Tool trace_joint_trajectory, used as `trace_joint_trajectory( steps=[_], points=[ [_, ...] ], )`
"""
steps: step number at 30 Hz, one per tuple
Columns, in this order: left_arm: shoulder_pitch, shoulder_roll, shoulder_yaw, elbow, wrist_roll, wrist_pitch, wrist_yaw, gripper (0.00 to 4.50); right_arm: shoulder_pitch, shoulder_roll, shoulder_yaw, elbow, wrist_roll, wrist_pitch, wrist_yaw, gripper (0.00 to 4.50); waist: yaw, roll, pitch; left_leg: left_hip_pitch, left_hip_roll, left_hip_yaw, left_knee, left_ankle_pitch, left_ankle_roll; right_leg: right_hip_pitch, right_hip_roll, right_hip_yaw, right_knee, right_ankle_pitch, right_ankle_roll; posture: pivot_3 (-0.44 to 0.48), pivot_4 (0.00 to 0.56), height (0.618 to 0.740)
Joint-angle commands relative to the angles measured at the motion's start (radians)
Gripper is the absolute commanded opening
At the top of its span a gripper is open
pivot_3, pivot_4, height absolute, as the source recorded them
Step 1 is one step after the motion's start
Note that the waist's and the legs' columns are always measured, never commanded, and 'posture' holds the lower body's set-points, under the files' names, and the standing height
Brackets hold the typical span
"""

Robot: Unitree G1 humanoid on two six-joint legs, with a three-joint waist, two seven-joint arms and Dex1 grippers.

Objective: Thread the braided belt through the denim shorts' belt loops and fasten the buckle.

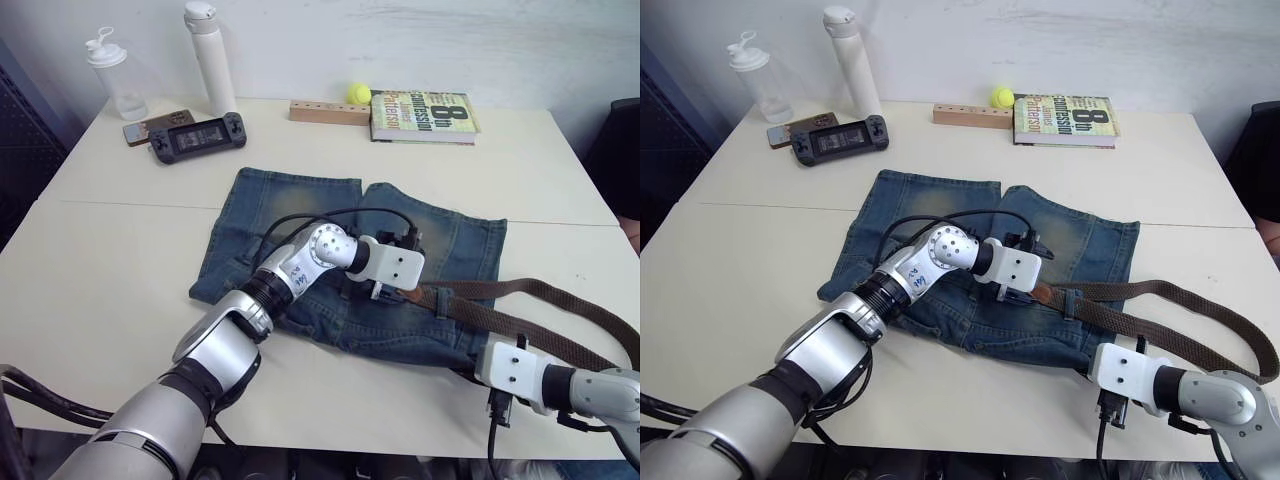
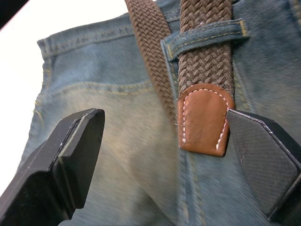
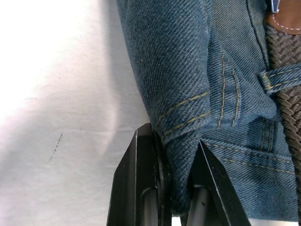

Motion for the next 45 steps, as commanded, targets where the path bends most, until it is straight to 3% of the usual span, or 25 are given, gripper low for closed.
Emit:
trace_joint_trajectory(
  steps=[1,11,17,21,26,36,45],
  points=[
    [-0.013,-0.004,0.001,0.008,0.040,-0.043,-0.006,4.50,0.010,0.015,-0.009,-0.036,-0.013,0.014,0.005,0.04,0.000,0.000,0.000,0.000,0.000,0.000,0.000,0.000,0.000,0.000,0.000,0.000,0.001,0.000,0.000,0.000,0.150,0.738],
    [0.017,0.009,0.011,-0.060,0.030,-0.027,-0.158,4.50,-0.031,0.032,0.009,-0.030,-0.031,0.041,0.017,0.04,-0.003,0.000,0.000,0.000,0.000,0.000,0.001,0.000,0.000,0.000,0.000,0.000,0.005,0.000,0.000,0.000,0.150,0.738],
    [-0.029,-0.045,-0.016,0.076,0.123,-0.003,-0.059,4.50,-0.065,0.041,0.025,-0.033,-0.038,0.061,0.016,0.04,-0.005,-0.002,-0.001,0.002,0.000,0.001,0.001,0.000,0.000,0.001,0.000,0.000,0.005,0.000,0.000,0.000,0.150,0.738],
    [-0.052,-0.082,0.048,0.079,0.049,0.032,-0.106,4.50,-0.060,0.048,0.022,-0.047,-0.038,0.077,0.014,0.04,-0.006,-0.002,-0.001,0.003,0.000,0.001,0.001,0.000,0.000,0.001,-0.001,0.002,0.004,0.000,0.000,0.000,0.150,0.738],
    [-0.072,-0.065,0.093,0.056,0.004,0.058,-0.208,4.50,-0.046,0.054,0.019,-0.053,-0.046,0.084,0.013,0.04,-0.010,-0.002,-0.001,0.002,0.000,0.001,0.001,0.000,0.000,0.000,0.000,0.002,0.005,0.000,0.000,0.000,0.150,0.738],
    [-0.146,-0.057,0.099,0.133,0.062,-0.010,-0.119,4.50,-0.091,0.060,0.049,-0.050,-0.050,0.107,0.011,0.04,-0.012,-0.002,-0.001,0.002,0.000,0.001,0.001,0.000,0.000,0.000,0.000,0.002,0.005,0.000,0.000,0.000,0.150,0.738],
    [-0.148,-0.045,0.013,0.201,0.189,-0.130,-0.035,4.50,-0.108,0.065,0.059,-0.050,-0.058,0.119,0.015,0.04,-0.016,-0.002,-0.001,0.002,0.000,0.001,0.001,0.000,0.000,-0.001,0.000,0.002,0.005,0.000,0.000,0.000,0.150,0.738]
  ],
)
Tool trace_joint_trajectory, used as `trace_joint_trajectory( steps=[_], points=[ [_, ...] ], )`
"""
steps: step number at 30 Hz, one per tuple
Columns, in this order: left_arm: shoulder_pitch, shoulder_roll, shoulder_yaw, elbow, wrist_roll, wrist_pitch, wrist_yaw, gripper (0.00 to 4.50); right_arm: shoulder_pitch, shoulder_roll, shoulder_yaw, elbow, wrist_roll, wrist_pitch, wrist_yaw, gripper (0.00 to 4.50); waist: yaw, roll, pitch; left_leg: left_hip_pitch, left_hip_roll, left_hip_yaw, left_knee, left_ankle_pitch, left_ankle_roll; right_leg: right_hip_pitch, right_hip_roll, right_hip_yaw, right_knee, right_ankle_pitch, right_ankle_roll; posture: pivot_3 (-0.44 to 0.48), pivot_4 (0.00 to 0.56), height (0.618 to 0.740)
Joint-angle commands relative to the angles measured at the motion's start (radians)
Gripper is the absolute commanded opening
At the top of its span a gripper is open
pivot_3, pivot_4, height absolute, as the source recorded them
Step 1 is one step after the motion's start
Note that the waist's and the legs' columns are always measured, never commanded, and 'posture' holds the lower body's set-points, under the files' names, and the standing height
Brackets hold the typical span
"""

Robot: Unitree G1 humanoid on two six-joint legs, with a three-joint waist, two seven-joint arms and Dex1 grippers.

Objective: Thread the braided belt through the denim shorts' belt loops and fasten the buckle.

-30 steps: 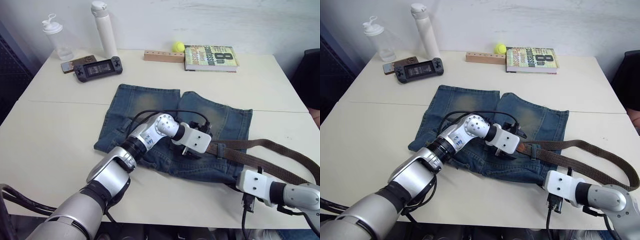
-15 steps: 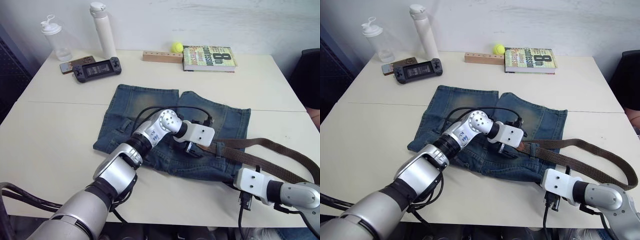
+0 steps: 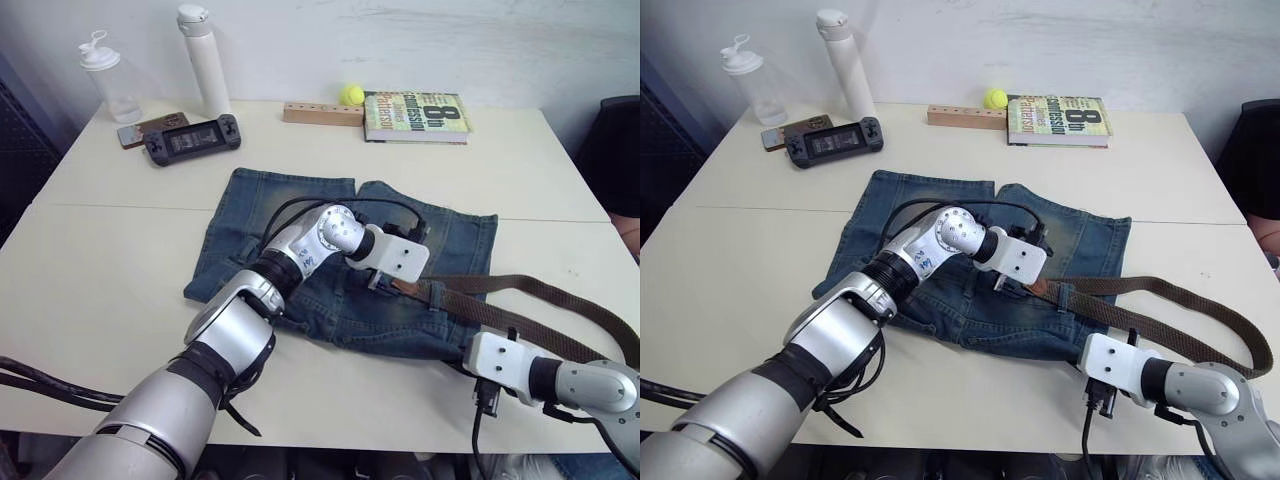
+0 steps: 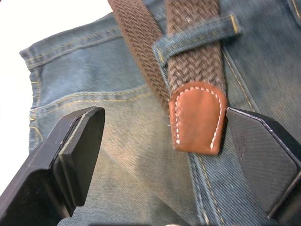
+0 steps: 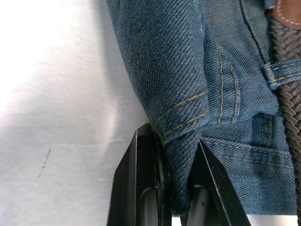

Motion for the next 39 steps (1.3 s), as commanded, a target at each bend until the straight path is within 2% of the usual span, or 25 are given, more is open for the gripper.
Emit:
trace_joint_trajectory(
  steps=[1,10,13,16,17,18,20,22,26,29,34,39],
  points=[
    [-0.016,-0.009,-0.032,0.027,0.062,-0.046,0.057,4.50,-0.015,0.008,0.015,-0.020,-0.003,0.011,0.002,0.04,-0.002,0.000,0.000,0.000,0.000,0.000,0.000,0.000,0.000,0.000,0.000,0.000,0.000,0.000,0.000,0.000,0.150,0.738],
    [-0.015,-0.036,-0.043,0.050,0.114,-0.069,0.155,4.50,-0.024,0.009,0.017,-0.024,-0.006,0.027,-0.001,0.04,-0.007,0.000,0.000,0.001,0.000,0.000,0.000,0.000,0.000,0.001,0.000,0.000,0.000,0.000,0.000,0.000,0.150,0.738],
    [0.000,-0.036,-0.041,0.041,0.110,-0.075,0.149,3.71,-0.024,0.010,0.017,-0.027,-0.006,0.031,-0.003,0.00,-0.007,0.000,0.000,0.001,0.000,0.000,0.000,0.000,0.000,0.001,0.000,0.000,0.001,0.000,0.000,0.000,0.150,0.738],
    [0.018,-0.027,-0.043,0.031,0.108,-0.083,0.124,2.43,-0.025,0.012,0.018,-0.031,-0.005,0.038,-0.005,0.00,-0.007,0.000,0.000,0.001,0.000,0.000,0.000,0.000,0.000,0.000,-0.001,0.000,0.001,0.000,0.000,0.000,0.150,0.738],
    [0.022,-0.025,-0.043,0.028,0.107,-0.085,0.118,2.18,-0.026,0.012,0.019,-0.032,-0.005,0.040,-0.005,0.00,-0.007,0.000,0.000,0.001,0.000,0.000,0.000,0.000,0.000,0.000,-0.001,0.000,0.001,0.000,0.000,0.000,0.150,0.738],
    [0.025,-0.023,-0.042,0.027,0.106,-0.086,0.114,1.63,-0.027,0.012,0.019,-0.032,-0.005,0.040,-0.005,0.00,-0.007,0.000,0.000,0.001,0.000,0.000,0.000,0.000,0.000,0.000,-0.001,0.000,0.001,0.000,0.000,0.000,0.150,0.738],
    [0.035,-0.015,-0.043,0.024,0.103,-0.091,0.095,1.04,-0.036,0.012,0.023,-0.031,-0.004,0.044,-0.003,0.00,-0.008,0.000,0.000,0.001,0.000,0.000,0.000,0.000,0.000,0.000,-0.001,0.000,0.001,0.000,0.000,0.000,0.150,0.738],
    [0.041,-0.011,-0.038,0.023,0.097,-0.089,0.084,0.73,-0.046,0.011,0.027,-0.028,-0.002,0.047,-0.001,0.00,-0.010,0.000,0.000,0.001,0.000,0.000,0.000,0.000,0.000,0.000,-0.001,0.000,0.001,0.000,0.000,0.000,0.150,0.738],
    [0.045,-0.005,0.010,-0.011,0.029,-0.062,0.019,0.55,-0.056,0.011,0.032,-0.025,-0.001,0.052,0.003,0.00,-0.012,0.000,0.000,0.001,0.000,0.000,0.000,0.000,0.000,0.000,0.000,0.000,0.001,0.000,0.000,0.000,0.150,0.738],
    [0.040,0.022,0.072,-0.104,-0.066,0.015,-0.096,0.54,-0.054,0.012,0.034,-0.024,-0.002,0.056,0.006,0.00,-0.012,0.000,0.000,0.001,0.000,0.000,0.000,0.000,0.000,0.000,0.000,0.000,0.002,0.000,0.000,0.000,0.150,0.738],
    [0.090,0.137,0.120,-0.389,-0.165,0.235,-0.290,0.52,-0.053,0.017,0.044,-0.020,-0.008,0.066,0.004,0.00,-0.013,0.000,0.000,0.000,0.000,0.000,0.001,0.000,-0.001,-0.001,0.000,0.000,0.006,0.000,0.000,0.000,0.150,0.738],
    [0.194,0.273,0.108,-0.634,-0.129,0.349,-0.335,0.47,-0.073,0.010,0.054,0.000,-0.019,0.089,0.001,0.00,-0.014,0.001,0.000,0.000,0.000,0.000,0.001,0.001,-0.001,-0.001,0.000,0.001,0.006,0.000,0.000,0.000,0.150,0.738]
  ],
)
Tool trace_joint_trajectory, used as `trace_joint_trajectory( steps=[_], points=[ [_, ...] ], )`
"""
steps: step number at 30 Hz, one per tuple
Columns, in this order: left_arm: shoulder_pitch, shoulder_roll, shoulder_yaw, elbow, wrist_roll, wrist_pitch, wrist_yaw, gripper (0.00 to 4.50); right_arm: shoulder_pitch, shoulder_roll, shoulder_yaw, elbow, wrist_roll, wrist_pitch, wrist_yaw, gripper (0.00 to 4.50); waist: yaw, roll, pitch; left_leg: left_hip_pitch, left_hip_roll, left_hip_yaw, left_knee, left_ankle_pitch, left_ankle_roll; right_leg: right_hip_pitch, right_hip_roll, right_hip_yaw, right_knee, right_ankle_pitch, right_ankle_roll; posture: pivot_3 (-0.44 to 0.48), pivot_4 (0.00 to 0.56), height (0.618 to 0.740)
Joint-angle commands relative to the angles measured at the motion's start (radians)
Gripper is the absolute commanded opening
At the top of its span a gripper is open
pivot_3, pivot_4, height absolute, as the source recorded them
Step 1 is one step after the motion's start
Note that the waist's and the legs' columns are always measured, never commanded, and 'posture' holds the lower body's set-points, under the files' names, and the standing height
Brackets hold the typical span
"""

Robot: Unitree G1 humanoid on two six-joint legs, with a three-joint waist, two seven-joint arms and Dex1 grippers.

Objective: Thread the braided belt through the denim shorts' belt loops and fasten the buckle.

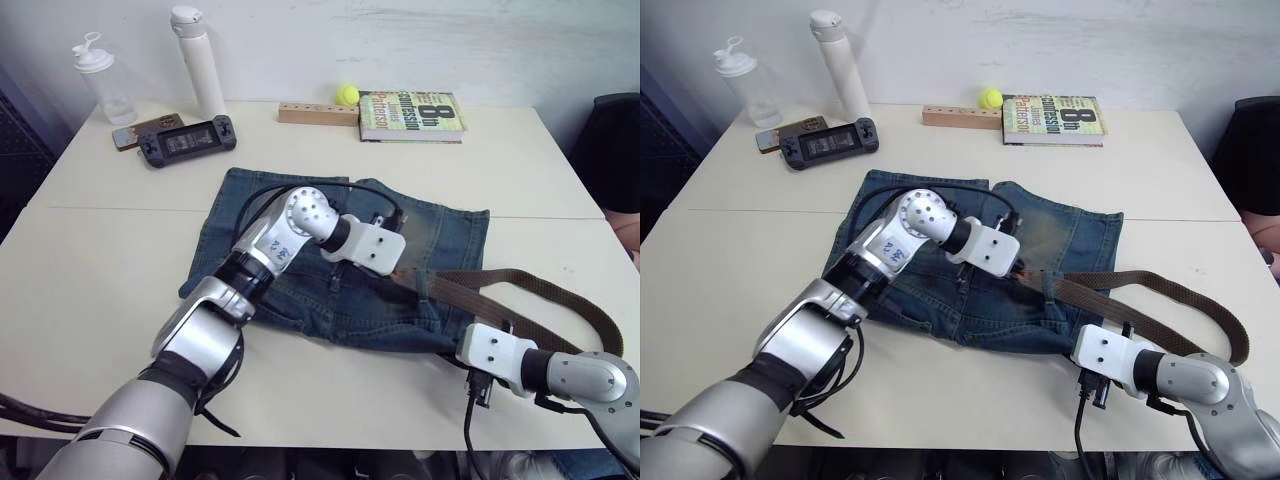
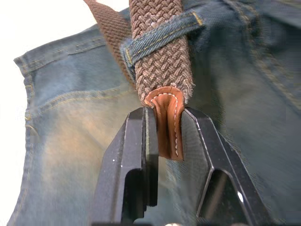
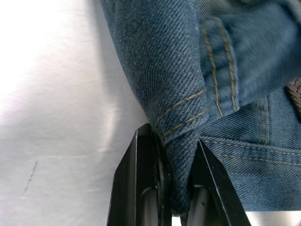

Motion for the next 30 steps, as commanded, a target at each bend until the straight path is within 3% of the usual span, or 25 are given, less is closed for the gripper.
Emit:
trace_joint_trajectory(
  steps=[1,7,12,14,21,25,30],
  points=[
    [0.037,0.069,0.018,-0.158,0.013,0.073,-0.017,0.46,-0.005,-0.003,0.013,0.009,-0.013,0.023,0.002,0.00,0.001,0.000,0.000,0.000,0.000,0.000,0.000,0.000,0.000,0.000,0.000,0.000,0.000,0.000,0.000,0.000,0.150,0.738],
    [0.098,0.142,0.040,-0.254,0.024,0.160,0.037,0.43,-0.015,-0.007,0.018,0.021,-0.016,0.029,0.011,0.00,0.003,0.000,0.000,0.000,0.000,0.000,0.000,0.000,0.000,0.001,0.000,0.000,0.000,0.000,0.000,0.000,0.150,0.738],
    [0.160,0.101,0.058,-0.331,-0.040,0.295,0.044,0.41,-0.036,-0.005,0.034,0.024,-0.014,0.034,0.016,0.00,0.002,0.000,0.000,0.000,0.000,0.000,0.000,0.000,0.000,0.001,0.000,0.000,0.000,0.000,0.000,0.000,0.150,0.738],
    [0.176,0.103,0.076,-0.370,-0.077,0.398,0.014,1.47,-0.042,-0.007,0.031,0.025,-0.010,0.036,0.020,0.00,0.001,0.000,0.000,0.000,0.000,0.000,0.000,0.000,0.000,0.001,0.000,0.000,0.000,0.000,0.000,0.000,0.150,0.738],
    [0.164,0.188,0.166,-0.475,-0.219,0.635,-0.066,4.41,-0.019,-0.064,-0.081,0.068,0.003,-0.010,0.064,0.00,0.006,0.000,0.000,0.000,0.000,0.000,0.000,0.000,0.000,0.001,0.000,0.000,0.000,0.000,0.000,0.000,0.150,0.738],
    [0.153,0.235,0.258,-0.525,-0.329,0.785,-0.074,4.41,-0.028,-0.144,-0.189,0.201,0.012,-0.124,0.133,0.00,0.015,0.000,0.000,-0.001,-0.001,-0.001,0.000,-0.001,0.001,0.001,-0.001,0.000,0.000,0.000,0.000,0.000,0.150,0.738],
    [0.172,0.253,0.310,-0.563,-0.421,0.888,-0.045,4.41,-0.104,-0.254,-0.174,0.484,-0.030,-0.414,0.220,0.00,0.022,0.000,0.000,-0.001,-0.001,-0.001,0.000,-0.001,0.001,0.001,-0.001,-0.001,-0.002,0.000,0.000,0.000,0.150,0.738]
  ],
)
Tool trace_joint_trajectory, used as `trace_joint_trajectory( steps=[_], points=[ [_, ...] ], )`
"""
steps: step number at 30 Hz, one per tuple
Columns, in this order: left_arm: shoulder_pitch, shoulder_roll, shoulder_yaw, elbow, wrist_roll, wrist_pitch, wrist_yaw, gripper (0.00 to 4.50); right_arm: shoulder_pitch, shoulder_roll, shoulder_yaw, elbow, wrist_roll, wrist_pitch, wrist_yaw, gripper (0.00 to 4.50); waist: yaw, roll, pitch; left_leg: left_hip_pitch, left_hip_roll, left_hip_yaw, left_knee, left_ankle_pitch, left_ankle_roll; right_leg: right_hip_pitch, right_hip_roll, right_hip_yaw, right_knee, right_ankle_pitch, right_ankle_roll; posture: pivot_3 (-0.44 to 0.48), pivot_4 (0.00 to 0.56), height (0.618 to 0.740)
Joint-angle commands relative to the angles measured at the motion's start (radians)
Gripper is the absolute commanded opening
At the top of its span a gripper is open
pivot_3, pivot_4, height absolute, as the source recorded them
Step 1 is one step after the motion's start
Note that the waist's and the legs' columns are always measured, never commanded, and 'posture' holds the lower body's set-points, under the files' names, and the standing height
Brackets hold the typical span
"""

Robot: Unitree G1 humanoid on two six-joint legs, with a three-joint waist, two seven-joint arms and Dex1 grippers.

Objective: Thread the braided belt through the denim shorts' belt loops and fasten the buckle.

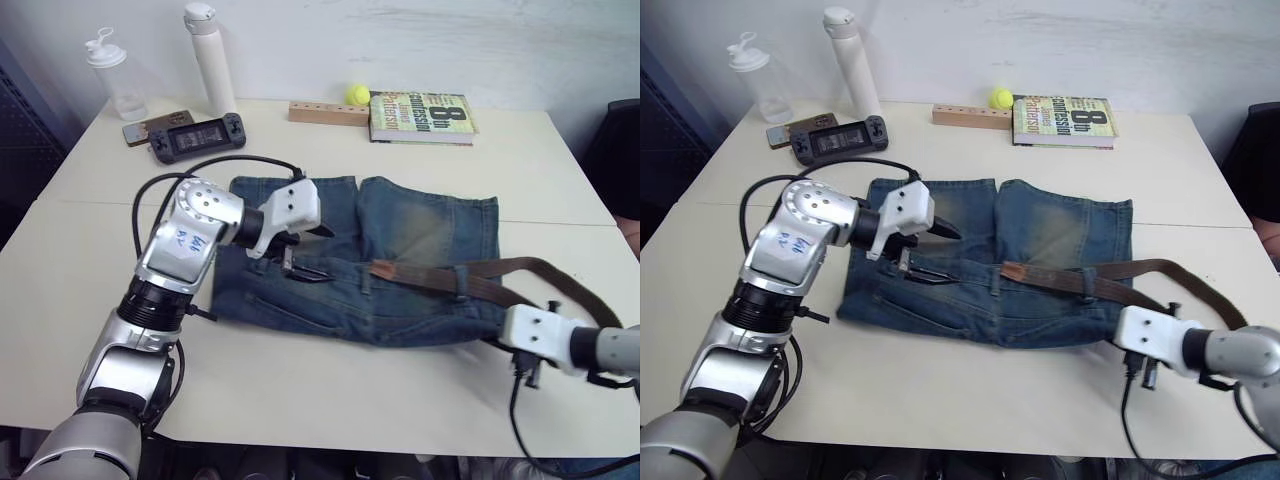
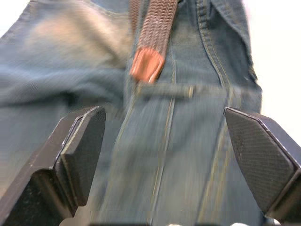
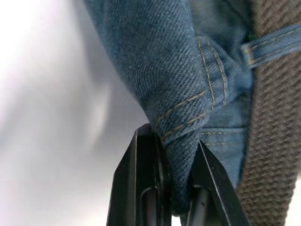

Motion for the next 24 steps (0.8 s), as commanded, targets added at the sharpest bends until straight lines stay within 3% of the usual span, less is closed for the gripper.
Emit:
trace_joint_trajectory(
  steps=[1,7,10,16,17,19,22,24],
  points=[
    [0.006,0.005,0.028,-0.060,-0.059,0.047,0.028,4.41,-0.084,-0.058,0.005,0.207,-0.044,-0.200,0.042,0.00,0.000,0.000,0.000,0.000,0.000,0.000,0.000,0.000,0.000,0.000,0.000,0.000,0.000,0.000,0.000,0.000,0.150,0.738],
    [0.070,-0.005,0.013,-0.150,-0.103,0.076,0.092,4.41,-0.294,-0.083,0.115,0.471,-0.086,-0.402,0.086,0.00,-0.011,0.002,0.001,0.000,0.000,0.000,0.000,0.000,0.000,0.000,0.000,0.000,0.000,0.000,0.000,0.000,0.150,0.738],
    [0.102,-0.004,0.011,-0.190,-0.126,0.090,0.118,4.50,-0.327,-0.121,0.138,0.530,-0.127,-0.495,0.088,1.29,-0.015,0.003,0.001,0.000,0.001,0.000,0.000,0.000,0.000,0.000,0.000,0.000,0.001,0.000,0.000,0.000,0.150,0.738],
    [0.132,-0.001,-0.002,-0.219,-0.165,0.093,0.141,4.50,-0.356,-0.229,0.058,0.524,-0.064,-0.522,0.127,4.36,-0.021,0.005,0.002,0.001,0.001,0.000,0.000,0.001,-0.001,0.000,0.000,0.001,0.001,0.000,0.000,0.000,0.150,0.738],
    [0.131,-0.001,-0.004,-0.218,-0.170,0.088,0.142,4.50,-0.350,-0.250,0.037,0.514,-0.048,-0.507,0.141,4.44,-0.021,0.005,0.002,0.001,0.001,0.000,0.000,0.001,-0.001,0.000,0.000,0.001,0.001,0.000,0.000,0.000,0.150,0.738],
    [0.123,-0.003,-0.009,-0.207,-0.176,0.066,0.141,4.50,-0.332,-0.278,-0.042,0.472,0.019,-0.403,0.178,4.44,-0.019,0.005,0.002,0.001,0.001,0.000,0.000,0.001,-0.001,0.000,0.000,0.001,0.001,0.000,-0.001,0.000,0.150,0.738],
    [0.107,-0.002,-0.010,-0.181,-0.177,0.042,0.144,4.50,-0.363,-0.221,-0.166,0.272,0.245,0.053,0.115,4.44,-0.020,0.005,0.002,0.001,0.002,0.001,0.000,0.001,-0.001,0.000,0.000,0.001,0.001,0.000,-0.001,0.000,0.150,0.738],
    [0.103,0.001,-0.011,-0.175,-0.175,0.033,0.149,4.50,-0.284,-0.138,-0.253,0.080,0.426,0.426,0.021,4.44,-0.015,0.004,0.001,0.001,0.002,0.000,0.000,0.001,-0.001,0.000,0.001,0.001,0.001,0.000,-0.001,0.000,0.150,0.738]
  ],
)
